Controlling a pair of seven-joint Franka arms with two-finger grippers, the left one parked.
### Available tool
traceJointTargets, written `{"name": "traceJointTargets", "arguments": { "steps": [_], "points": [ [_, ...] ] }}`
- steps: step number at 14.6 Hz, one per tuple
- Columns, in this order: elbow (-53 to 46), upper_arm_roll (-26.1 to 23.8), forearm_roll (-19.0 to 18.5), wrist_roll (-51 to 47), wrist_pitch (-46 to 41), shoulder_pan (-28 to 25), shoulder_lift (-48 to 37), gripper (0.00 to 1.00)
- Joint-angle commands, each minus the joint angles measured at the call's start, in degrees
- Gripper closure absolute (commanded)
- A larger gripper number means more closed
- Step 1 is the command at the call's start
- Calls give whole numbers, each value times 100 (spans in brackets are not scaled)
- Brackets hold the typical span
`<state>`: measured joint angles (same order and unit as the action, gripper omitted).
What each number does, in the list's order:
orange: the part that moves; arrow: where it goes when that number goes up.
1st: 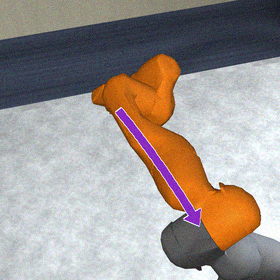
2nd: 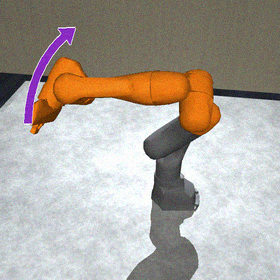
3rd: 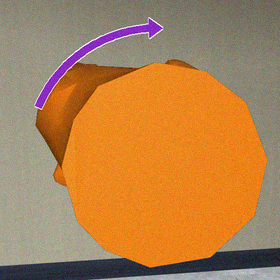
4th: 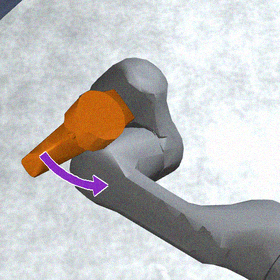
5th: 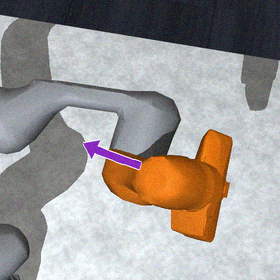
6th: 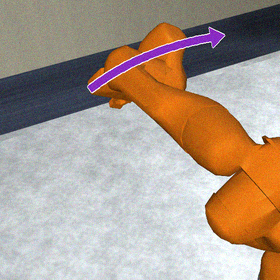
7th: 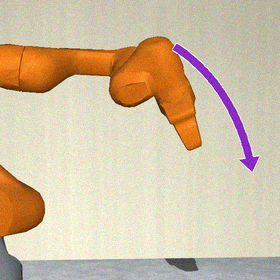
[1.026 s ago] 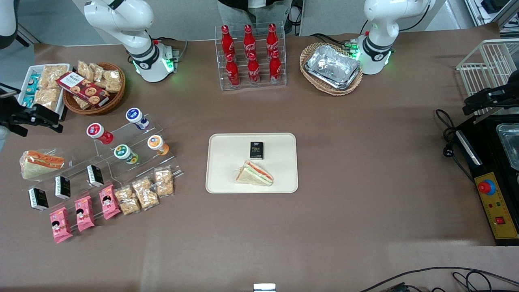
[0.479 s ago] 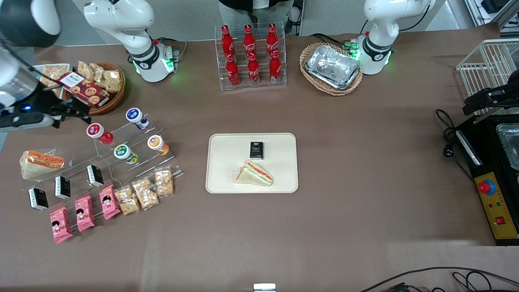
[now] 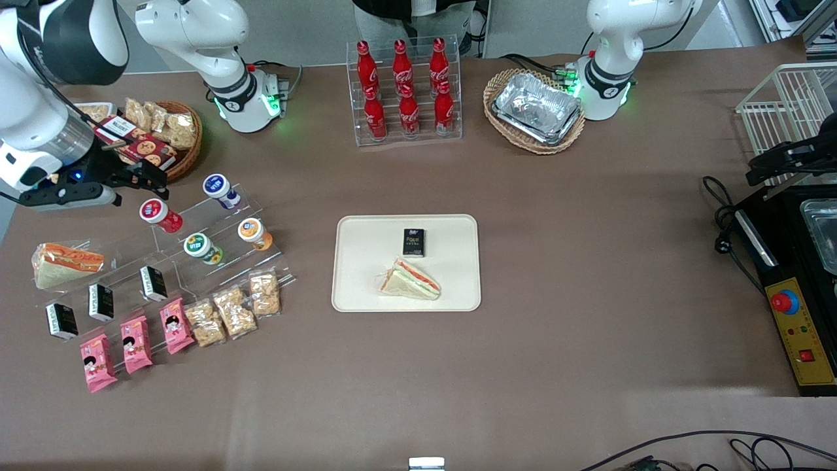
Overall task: Place green gum on tray
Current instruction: 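Move the right gripper over the green-labelled gum bottle on the rack, then lower the right gripper and close it around the green gum bottle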
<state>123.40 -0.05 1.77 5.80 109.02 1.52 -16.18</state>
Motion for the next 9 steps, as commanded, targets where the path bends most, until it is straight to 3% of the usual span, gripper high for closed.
{"name": "traceJointTargets", "arguments": {
  "steps": [1,5,9],
  "points": [
    [437,32,113,-88,811,-29,325,2],
    [1142,32,113,-88,2191,-29,851,3],
    [1432,32,113,-88,3027,-38,1362,3]
  ]
}}
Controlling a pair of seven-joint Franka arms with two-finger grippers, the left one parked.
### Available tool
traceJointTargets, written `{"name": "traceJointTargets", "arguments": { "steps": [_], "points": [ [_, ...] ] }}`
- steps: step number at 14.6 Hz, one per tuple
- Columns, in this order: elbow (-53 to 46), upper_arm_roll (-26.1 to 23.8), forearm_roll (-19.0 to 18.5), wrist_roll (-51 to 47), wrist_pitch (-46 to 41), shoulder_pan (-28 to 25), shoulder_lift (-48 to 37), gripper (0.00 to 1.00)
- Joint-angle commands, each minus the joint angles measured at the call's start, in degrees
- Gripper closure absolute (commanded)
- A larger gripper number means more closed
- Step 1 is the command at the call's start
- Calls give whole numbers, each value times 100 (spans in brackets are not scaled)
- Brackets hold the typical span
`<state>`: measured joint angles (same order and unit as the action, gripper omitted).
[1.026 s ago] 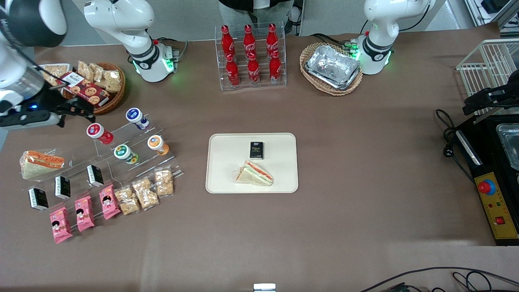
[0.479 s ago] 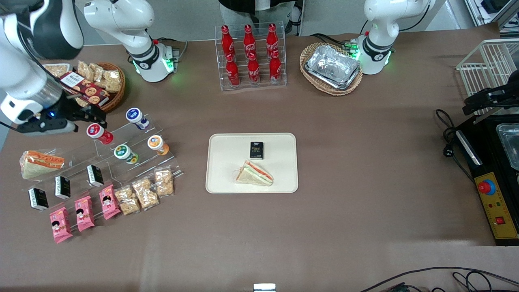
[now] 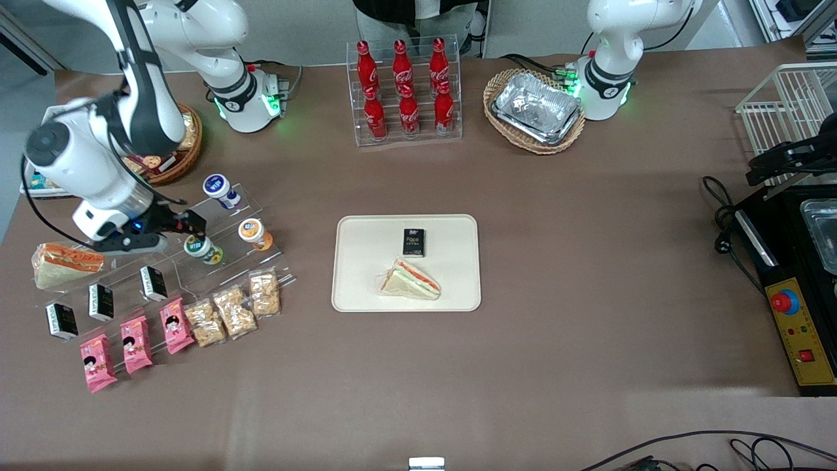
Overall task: Place green gum on tray
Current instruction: 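Lower the right gripper and close it around the green gum bottle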
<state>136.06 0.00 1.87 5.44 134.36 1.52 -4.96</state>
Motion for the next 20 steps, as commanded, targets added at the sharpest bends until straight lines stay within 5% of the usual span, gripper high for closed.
{"name": "traceJointTargets", "arguments": {
  "steps": [1,7,10,15,20],
  "points": [
    [227,26,95,-51,582,-38,276,3],
    [245,26,94,-34,671,-46,364,6],
    [254,26,94,-25,662,-134,382,24],
    [254,26,86,10,671,-134,443,39],
    [184,35,77,80,636,-126,348,71]
  ]
}}
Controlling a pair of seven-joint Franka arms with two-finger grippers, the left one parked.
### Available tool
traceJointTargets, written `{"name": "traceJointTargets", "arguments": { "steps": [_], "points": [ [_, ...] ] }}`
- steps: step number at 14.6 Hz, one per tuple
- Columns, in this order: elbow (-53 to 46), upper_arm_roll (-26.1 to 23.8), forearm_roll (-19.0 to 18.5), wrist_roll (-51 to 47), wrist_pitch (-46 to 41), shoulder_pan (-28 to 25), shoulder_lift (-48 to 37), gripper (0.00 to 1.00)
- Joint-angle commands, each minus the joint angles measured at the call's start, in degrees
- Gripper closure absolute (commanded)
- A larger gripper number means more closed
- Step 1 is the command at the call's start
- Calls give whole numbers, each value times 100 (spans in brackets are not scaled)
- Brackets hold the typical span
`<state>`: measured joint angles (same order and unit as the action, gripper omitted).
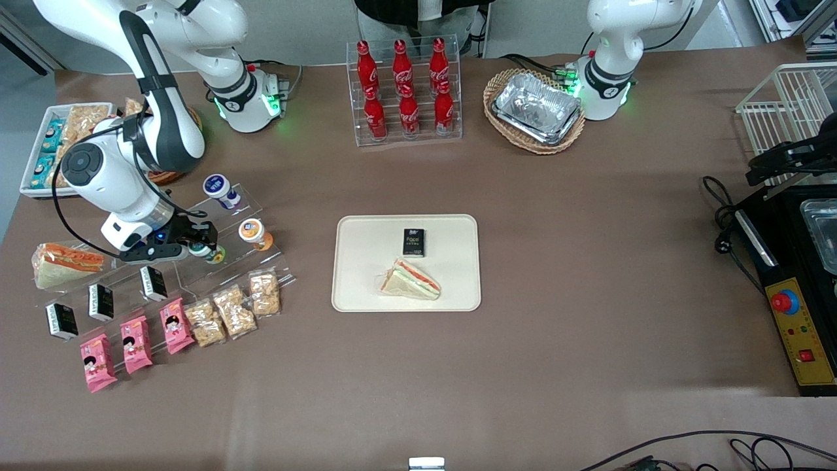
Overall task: Place green gum on tray
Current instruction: 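Lower the right gripper and close it around the green gum bottle, then lift the green gum bottle off the rack with the right gripper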
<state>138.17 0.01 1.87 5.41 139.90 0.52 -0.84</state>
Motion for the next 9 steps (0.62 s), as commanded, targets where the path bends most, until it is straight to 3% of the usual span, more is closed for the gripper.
{"name": "traceJointTargets", "arguments": {
  "steps": [1,3,7,9],
  "points": [
    [-70,34,76,135,55,-26,-231,72],
    [-245,34,68,224,-303,-26,-626,72],
    [-2183,17,59,136,-2892,-236,-743,74],
    [-3046,17,85,-196,-3783,-464,-672,76]
  ]
}}
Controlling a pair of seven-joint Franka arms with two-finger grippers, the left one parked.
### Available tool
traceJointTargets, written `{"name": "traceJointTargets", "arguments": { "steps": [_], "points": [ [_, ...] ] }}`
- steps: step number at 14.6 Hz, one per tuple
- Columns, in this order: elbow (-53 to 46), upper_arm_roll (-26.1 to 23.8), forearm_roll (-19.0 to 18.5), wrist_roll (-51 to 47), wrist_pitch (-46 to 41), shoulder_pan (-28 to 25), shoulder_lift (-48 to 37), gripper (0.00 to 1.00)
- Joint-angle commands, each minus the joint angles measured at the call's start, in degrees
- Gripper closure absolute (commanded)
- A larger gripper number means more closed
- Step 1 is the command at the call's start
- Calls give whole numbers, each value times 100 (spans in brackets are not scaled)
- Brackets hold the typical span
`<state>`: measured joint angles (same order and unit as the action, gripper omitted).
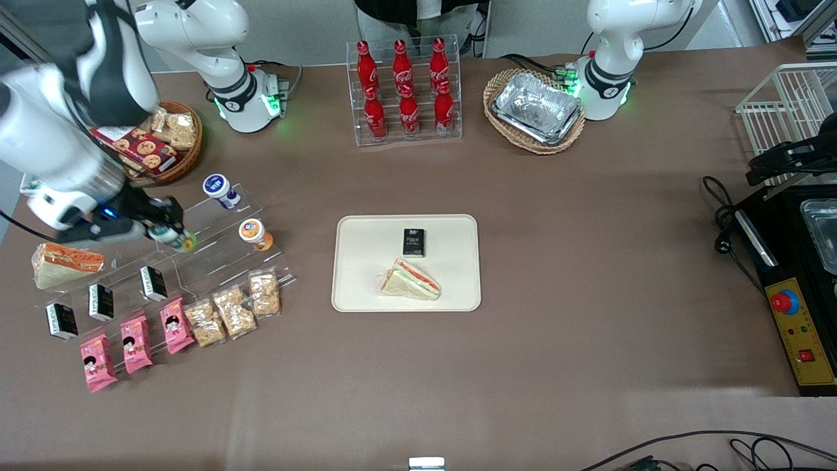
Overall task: Place green gum on tray
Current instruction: 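Lift the green gum bottle off the rack with the right gripper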
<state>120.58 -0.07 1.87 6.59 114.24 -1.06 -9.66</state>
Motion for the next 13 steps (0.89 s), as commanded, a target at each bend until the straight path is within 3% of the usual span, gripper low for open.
{"name": "traceJointTargets", "arguments": {
  "steps": [1,3,6,9,13],
  "points": [
    [-1657,25,85,-717,-1551,-568,280,80],
    [-2230,25,76,-1709,-1974,-1183,517,80],
    [-2338,25,77,-3203,-1854,-2193,868,80],
    [-2303,34,24,-4260,-1021,-2863,1605,81],
    [-1785,42,-117,-4562,464,-3321,2476,81]
  ]
}}
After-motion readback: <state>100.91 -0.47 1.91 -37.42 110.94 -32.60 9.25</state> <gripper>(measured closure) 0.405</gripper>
